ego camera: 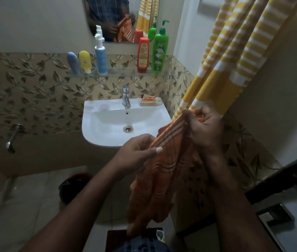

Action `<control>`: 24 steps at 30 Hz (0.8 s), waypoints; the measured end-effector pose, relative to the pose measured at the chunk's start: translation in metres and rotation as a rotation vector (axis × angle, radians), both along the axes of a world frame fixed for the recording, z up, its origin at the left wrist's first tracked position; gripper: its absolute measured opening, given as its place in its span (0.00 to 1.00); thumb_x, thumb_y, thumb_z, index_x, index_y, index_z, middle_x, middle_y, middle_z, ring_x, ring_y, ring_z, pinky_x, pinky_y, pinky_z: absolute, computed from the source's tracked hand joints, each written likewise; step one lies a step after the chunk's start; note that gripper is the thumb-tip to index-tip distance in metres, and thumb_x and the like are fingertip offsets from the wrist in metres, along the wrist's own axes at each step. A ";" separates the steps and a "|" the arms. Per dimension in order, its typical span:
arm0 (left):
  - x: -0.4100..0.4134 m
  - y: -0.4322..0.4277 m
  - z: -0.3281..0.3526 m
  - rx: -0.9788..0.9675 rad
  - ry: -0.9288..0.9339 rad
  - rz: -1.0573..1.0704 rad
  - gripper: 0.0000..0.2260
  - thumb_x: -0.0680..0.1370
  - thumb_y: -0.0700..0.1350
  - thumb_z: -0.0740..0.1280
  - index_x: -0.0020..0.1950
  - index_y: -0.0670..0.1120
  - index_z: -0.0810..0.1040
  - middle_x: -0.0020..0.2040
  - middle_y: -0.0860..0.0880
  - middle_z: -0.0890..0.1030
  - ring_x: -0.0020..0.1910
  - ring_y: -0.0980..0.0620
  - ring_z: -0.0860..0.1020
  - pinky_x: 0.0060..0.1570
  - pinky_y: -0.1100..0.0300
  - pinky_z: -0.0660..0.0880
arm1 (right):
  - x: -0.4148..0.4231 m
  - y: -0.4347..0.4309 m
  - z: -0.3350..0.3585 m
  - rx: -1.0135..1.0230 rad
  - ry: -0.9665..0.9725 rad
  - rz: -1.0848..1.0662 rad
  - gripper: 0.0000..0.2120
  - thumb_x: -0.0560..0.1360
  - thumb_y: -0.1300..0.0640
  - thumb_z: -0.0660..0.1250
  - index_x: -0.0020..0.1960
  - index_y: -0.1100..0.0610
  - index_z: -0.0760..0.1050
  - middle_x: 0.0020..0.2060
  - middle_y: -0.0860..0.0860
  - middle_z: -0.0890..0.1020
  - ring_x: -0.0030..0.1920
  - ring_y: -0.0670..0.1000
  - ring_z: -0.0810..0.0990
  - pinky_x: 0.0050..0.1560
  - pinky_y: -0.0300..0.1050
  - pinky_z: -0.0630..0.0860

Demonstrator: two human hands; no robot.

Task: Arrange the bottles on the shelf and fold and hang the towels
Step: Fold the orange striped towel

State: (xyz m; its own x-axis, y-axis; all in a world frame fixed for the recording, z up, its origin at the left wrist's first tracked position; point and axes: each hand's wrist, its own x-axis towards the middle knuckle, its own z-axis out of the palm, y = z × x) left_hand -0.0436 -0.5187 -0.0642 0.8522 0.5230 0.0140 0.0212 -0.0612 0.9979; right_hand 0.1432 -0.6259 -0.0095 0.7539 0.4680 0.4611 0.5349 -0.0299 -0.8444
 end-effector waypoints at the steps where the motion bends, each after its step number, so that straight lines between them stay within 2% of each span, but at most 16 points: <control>1: -0.001 0.000 -0.001 -0.071 -0.033 0.035 0.10 0.77 0.47 0.75 0.51 0.41 0.81 0.45 0.41 0.85 0.44 0.45 0.83 0.47 0.49 0.80 | 0.009 0.001 -0.002 0.021 0.028 -0.059 0.15 0.73 0.40 0.74 0.40 0.51 0.77 0.34 0.53 0.82 0.36 0.57 0.82 0.36 0.52 0.79; 2: -0.002 0.001 -0.001 -0.156 -0.071 0.083 0.07 0.78 0.43 0.75 0.50 0.41 0.81 0.44 0.43 0.84 0.43 0.48 0.83 0.45 0.54 0.80 | 0.017 0.000 -0.005 0.005 0.033 -0.101 0.15 0.73 0.41 0.74 0.40 0.51 0.77 0.33 0.52 0.82 0.35 0.58 0.81 0.36 0.52 0.78; 4: -0.006 0.005 0.000 -0.245 -0.123 0.183 0.02 0.79 0.40 0.73 0.47 0.43 0.82 0.42 0.46 0.84 0.41 0.50 0.82 0.43 0.57 0.79 | 0.023 -0.001 -0.014 -0.128 -0.020 -0.156 0.13 0.75 0.46 0.76 0.42 0.53 0.77 0.32 0.48 0.79 0.35 0.54 0.79 0.38 0.47 0.72; 6: -0.007 0.013 -0.001 -0.151 -0.123 0.273 0.02 0.77 0.44 0.75 0.45 0.47 0.85 0.43 0.46 0.84 0.42 0.49 0.82 0.47 0.53 0.79 | 0.018 -0.001 -0.026 -0.273 -0.025 -0.128 0.11 0.75 0.48 0.77 0.47 0.54 0.80 0.37 0.49 0.81 0.41 0.54 0.81 0.41 0.43 0.69; 9: -0.006 0.011 0.004 0.067 -0.049 0.276 0.06 0.75 0.50 0.74 0.48 0.50 0.87 0.47 0.46 0.87 0.47 0.47 0.86 0.52 0.46 0.83 | -0.005 0.000 -0.033 -0.401 0.028 0.188 0.20 0.71 0.48 0.80 0.61 0.48 0.81 0.51 0.47 0.84 0.51 0.47 0.82 0.47 0.40 0.73; 10: -0.003 0.008 0.007 0.132 -0.024 0.234 0.07 0.76 0.50 0.74 0.51 0.49 0.87 0.47 0.47 0.87 0.48 0.47 0.86 0.52 0.46 0.83 | -0.013 0.001 -0.033 -0.454 -0.008 0.344 0.20 0.71 0.49 0.80 0.61 0.46 0.81 0.51 0.45 0.84 0.50 0.45 0.82 0.48 0.40 0.75; 12: 0.001 0.003 0.015 0.188 -0.038 0.159 0.07 0.79 0.46 0.74 0.54 0.45 0.86 0.47 0.46 0.88 0.48 0.47 0.87 0.51 0.49 0.84 | -0.025 0.005 -0.036 -0.534 -0.145 0.521 0.11 0.72 0.54 0.79 0.54 0.50 0.84 0.43 0.45 0.85 0.44 0.44 0.82 0.44 0.44 0.75; 13: 0.004 0.001 0.017 0.182 -0.058 0.145 0.06 0.80 0.45 0.74 0.54 0.44 0.86 0.46 0.46 0.88 0.48 0.47 0.87 0.51 0.51 0.84 | -0.028 0.007 -0.035 -0.524 -0.192 0.496 0.06 0.73 0.56 0.77 0.48 0.53 0.83 0.38 0.47 0.84 0.41 0.45 0.81 0.40 0.47 0.73; 15: 0.006 0.006 0.015 0.183 -0.073 0.171 0.06 0.79 0.47 0.74 0.54 0.47 0.86 0.45 0.45 0.87 0.46 0.47 0.86 0.49 0.48 0.82 | -0.025 0.009 -0.035 -0.426 -0.201 0.368 0.05 0.73 0.58 0.76 0.42 0.56 0.80 0.34 0.49 0.82 0.37 0.48 0.79 0.37 0.49 0.71; 18: -0.001 0.015 0.002 0.157 0.052 0.124 0.11 0.75 0.55 0.75 0.54 0.51 0.83 0.45 0.42 0.86 0.45 0.39 0.86 0.49 0.40 0.82 | -0.011 0.008 -0.027 -0.248 -0.044 0.214 0.06 0.72 0.56 0.74 0.39 0.54 0.79 0.32 0.45 0.82 0.34 0.44 0.79 0.37 0.47 0.75; 19: -0.004 0.015 -0.004 0.121 0.077 0.099 0.12 0.75 0.54 0.75 0.53 0.49 0.83 0.45 0.43 0.86 0.45 0.40 0.86 0.49 0.41 0.83 | -0.005 0.006 -0.024 -0.188 0.012 0.141 0.07 0.73 0.56 0.74 0.38 0.52 0.77 0.31 0.43 0.81 0.33 0.42 0.78 0.38 0.45 0.76; 21: -0.008 0.014 -0.014 0.036 0.048 0.137 0.11 0.78 0.48 0.76 0.51 0.42 0.82 0.42 0.47 0.86 0.39 0.49 0.84 0.43 0.52 0.81 | 0.007 0.004 -0.021 -0.103 0.100 -0.019 0.09 0.73 0.53 0.76 0.38 0.50 0.78 0.32 0.43 0.81 0.35 0.44 0.79 0.41 0.49 0.80; 22: -0.010 0.014 -0.018 -0.021 0.010 0.189 0.09 0.78 0.45 0.75 0.50 0.40 0.81 0.40 0.49 0.85 0.37 0.52 0.82 0.41 0.56 0.79 | 0.014 0.003 -0.024 -0.111 0.106 -0.065 0.08 0.73 0.50 0.76 0.40 0.51 0.79 0.34 0.45 0.83 0.38 0.49 0.82 0.43 0.51 0.81; 24: -0.013 0.015 -0.021 -0.140 -0.061 0.289 0.03 0.79 0.40 0.73 0.49 0.41 0.81 0.40 0.49 0.85 0.37 0.54 0.82 0.40 0.59 0.78 | 0.019 0.001 -0.029 -0.262 0.049 -0.072 0.13 0.71 0.45 0.76 0.44 0.54 0.80 0.37 0.48 0.84 0.42 0.55 0.84 0.43 0.52 0.80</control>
State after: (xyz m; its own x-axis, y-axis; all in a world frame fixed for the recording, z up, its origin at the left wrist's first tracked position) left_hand -0.0563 -0.5034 -0.0848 0.6680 0.7436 -0.0293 -0.0422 0.0771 0.9961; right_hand 0.1626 -0.6248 -0.0389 0.8077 0.5112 0.2939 0.4827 -0.2869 -0.8275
